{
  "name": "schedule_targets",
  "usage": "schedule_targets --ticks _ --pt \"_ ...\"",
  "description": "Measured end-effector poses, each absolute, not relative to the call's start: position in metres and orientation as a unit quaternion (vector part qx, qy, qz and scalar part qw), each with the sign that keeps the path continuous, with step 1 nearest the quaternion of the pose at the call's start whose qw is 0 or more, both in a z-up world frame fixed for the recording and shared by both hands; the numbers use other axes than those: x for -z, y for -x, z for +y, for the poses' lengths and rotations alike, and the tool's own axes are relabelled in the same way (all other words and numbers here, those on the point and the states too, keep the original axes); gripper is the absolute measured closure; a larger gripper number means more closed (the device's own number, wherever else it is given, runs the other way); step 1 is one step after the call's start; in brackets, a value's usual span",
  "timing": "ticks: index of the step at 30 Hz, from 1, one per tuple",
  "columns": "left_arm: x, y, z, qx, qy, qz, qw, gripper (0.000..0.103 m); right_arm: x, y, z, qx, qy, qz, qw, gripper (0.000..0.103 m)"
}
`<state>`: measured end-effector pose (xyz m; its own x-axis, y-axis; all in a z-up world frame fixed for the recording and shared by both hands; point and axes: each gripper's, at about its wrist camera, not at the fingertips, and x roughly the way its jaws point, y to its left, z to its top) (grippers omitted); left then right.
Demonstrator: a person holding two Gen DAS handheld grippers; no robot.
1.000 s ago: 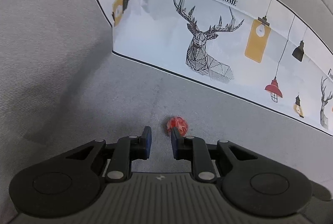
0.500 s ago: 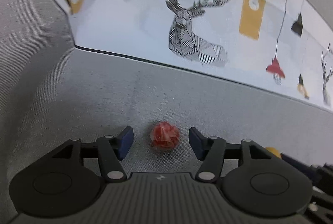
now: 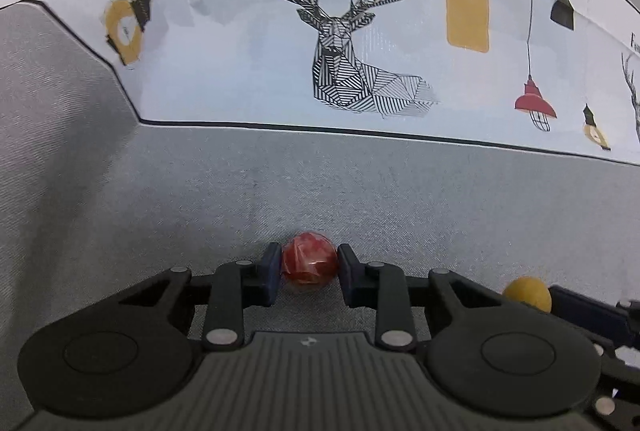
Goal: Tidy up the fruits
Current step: 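Grasp the wrapped red apple with the left gripper while the right grasps the yellow fruit, then carry the wrapped red apple in the left gripper over the plate while the right carries the yellow fruit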
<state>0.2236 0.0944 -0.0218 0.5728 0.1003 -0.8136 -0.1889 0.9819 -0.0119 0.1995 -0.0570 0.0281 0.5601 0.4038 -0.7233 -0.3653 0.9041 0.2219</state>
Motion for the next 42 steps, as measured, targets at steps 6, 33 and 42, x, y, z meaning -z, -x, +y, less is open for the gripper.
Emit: schedule_targets --ticks 6,33,42 --pt "-0.007 -0.205 0.091 -0.111 0.077 0.455 0.880 0.070 -0.052 -0.190 -0.071 -0.208 -0.026 0.399 0.892 0.076" --pt "-0.046 -0.024 -0.062 0.054 -0.006 0.390 0.919 0.070 -0.082 -0.043 -0.222 -0.139 -0.050 0.338 0.929 0.076" --pt "-0.036 -0.037 -0.055 0.044 0.003 0.411 0.910 0.070 -0.063 -0.056 -0.229 -0.127 -0.057 0.367 0.920 0.076"
